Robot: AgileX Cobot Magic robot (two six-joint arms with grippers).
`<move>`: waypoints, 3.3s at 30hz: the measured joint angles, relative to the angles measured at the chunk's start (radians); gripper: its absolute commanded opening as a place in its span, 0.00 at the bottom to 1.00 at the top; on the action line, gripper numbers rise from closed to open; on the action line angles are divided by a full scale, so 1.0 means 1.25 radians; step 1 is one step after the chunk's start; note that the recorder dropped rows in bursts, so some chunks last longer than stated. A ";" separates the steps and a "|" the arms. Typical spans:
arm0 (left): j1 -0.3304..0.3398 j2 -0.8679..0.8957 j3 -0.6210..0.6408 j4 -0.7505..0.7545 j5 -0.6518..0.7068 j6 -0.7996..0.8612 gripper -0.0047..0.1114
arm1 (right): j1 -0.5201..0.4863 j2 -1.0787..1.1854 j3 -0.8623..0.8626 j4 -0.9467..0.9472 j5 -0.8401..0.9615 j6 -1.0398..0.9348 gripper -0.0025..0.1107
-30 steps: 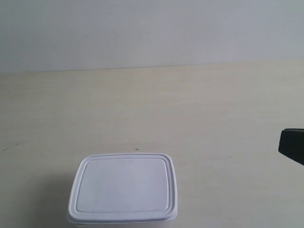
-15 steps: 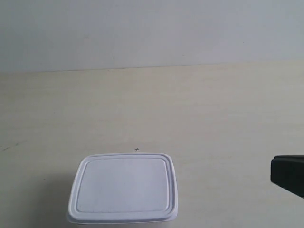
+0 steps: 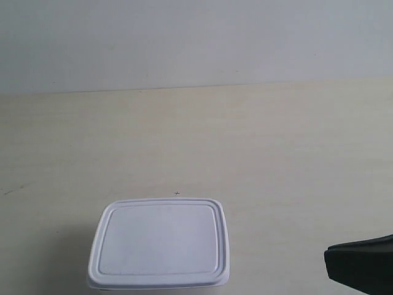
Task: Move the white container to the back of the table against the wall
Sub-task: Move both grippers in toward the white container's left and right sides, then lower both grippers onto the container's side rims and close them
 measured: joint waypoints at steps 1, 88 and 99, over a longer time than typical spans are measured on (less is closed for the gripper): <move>-0.004 -0.002 0.000 -0.002 -0.005 -0.001 0.04 | 0.000 0.009 0.000 -0.002 -0.004 0.000 0.02; -0.573 0.621 0.267 0.322 0.044 -0.416 0.04 | 0.262 0.852 -0.189 0.159 -0.291 -0.368 0.02; -0.573 0.682 0.267 0.304 -0.020 -0.416 0.04 | 0.262 0.865 -0.189 0.156 -0.343 -0.368 0.02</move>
